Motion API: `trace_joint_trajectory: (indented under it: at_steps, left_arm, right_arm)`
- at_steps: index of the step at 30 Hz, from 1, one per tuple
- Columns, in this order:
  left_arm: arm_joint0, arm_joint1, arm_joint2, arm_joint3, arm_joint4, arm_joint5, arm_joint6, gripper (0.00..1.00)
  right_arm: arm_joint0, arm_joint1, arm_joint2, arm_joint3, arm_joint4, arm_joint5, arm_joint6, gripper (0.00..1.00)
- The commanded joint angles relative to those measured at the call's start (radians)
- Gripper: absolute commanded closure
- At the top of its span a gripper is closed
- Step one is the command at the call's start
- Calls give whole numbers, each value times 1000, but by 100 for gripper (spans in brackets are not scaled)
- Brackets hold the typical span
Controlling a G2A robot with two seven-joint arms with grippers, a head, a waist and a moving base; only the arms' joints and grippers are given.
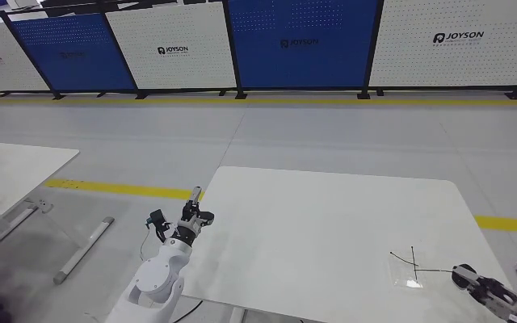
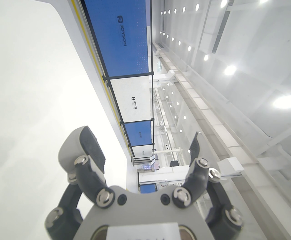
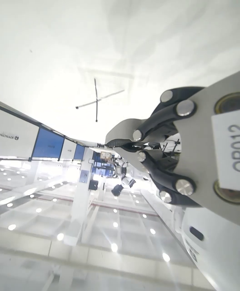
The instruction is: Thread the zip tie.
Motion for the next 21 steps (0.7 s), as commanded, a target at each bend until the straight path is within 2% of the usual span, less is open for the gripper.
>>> trace_joint_trajectory:
  at_steps: [1,18,21]
  left_arm:
    - [0,0,0,0,0,0,0,0]
    - [0,0,0,0,0,0,0,0]
    - [0,0,0,0,0,0,0,0]
  right_arm:
    - [0,0,-1,0,0,2,-5,100]
    - [0,0,-1,0,0,2,-5,100]
    - [-8,-2,-12,-19,-2,1,-44,100]
